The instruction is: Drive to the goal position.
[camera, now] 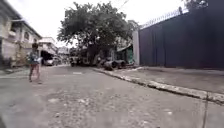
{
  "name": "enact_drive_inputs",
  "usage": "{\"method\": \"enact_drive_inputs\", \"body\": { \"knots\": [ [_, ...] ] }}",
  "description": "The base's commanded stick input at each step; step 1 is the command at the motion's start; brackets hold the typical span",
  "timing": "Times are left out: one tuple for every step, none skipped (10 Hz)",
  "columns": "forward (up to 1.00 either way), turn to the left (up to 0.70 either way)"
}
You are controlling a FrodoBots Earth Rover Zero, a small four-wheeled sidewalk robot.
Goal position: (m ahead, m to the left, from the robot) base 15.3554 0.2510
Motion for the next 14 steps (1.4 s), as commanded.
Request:
{"method": "enact_drive_inputs", "body": {
  "knots": [
    [1.0, 0.0],
    [1.0, 0.0],
    [1.0, 0.12],
    [1.0, 0.27],
    [1.0, 0.27],
    [1.0, 0.22],
    [1.0, 0.09],
    [1.0, 0.25],
    [1.0, 0.07],
    [1.0, 0.0],
    [1.0, 0.0],
    [1.0, 0.21],
    [1.0, 0.27],
    [1.0, 0.08]
  ]
}}
